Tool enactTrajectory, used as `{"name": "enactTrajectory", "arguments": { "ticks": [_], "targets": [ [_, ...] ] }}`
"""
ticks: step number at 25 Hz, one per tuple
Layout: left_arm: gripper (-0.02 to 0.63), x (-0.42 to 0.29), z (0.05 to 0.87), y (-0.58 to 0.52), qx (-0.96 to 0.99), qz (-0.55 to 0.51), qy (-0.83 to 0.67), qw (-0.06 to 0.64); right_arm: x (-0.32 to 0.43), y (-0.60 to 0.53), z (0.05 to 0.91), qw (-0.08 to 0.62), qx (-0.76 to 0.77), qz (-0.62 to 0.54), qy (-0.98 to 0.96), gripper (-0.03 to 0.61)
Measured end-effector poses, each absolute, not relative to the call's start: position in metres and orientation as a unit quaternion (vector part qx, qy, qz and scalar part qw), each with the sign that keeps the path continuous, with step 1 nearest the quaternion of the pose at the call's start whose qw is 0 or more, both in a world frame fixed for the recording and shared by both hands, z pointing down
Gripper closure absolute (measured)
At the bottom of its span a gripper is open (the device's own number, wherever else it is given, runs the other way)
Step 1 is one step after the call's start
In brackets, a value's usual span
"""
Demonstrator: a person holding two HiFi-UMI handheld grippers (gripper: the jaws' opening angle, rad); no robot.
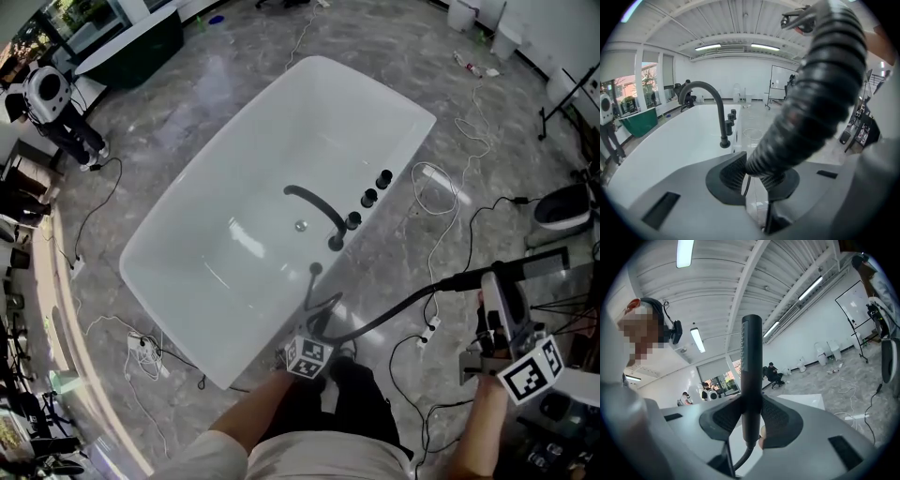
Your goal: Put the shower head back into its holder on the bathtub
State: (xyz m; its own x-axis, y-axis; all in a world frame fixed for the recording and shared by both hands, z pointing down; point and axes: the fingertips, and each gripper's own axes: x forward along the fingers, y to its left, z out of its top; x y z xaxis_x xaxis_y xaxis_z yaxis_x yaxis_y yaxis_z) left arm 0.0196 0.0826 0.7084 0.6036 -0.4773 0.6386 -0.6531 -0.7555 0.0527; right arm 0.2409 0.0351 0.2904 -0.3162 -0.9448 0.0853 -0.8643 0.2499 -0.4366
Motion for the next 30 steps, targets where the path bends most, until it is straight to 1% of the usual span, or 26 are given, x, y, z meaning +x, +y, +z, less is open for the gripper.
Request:
{"name": "enactTrajectory", "arguments": {
  "ticks": [6,13,17,25,30],
  "targets": [
    [0.555,-0.008,0.648,0.086,0.874,0.31,-0.356,0.119,0.25,0.034,0.326,0.048,-0.589,-0.224,0.775,0.44],
    [0.555,-0.031,0.576,0.089,0.865,0.301,-0.393,0.082,0.242,0.035,0.342,0.012,-0.579,-0.225,0.784,0.44],
    [0.555,-0.039,0.533,0.085,0.861,0.285,-0.419,0.054,0.235,0.036,0.345,0.004,-0.569,-0.227,0.79,0.44],
    [0.555,-0.044,0.43,0.065,0.862,0.246,-0.442,-0.039,0.219,0.04,0.348,-0.004,-0.545,-0.246,0.801,0.44],
    [0.555,-0.037,0.374,0.053,0.861,0.217,-0.45,-0.089,0.212,0.039,0.348,0.006,-0.531,-0.25,0.81,0.44]
  ]
}}
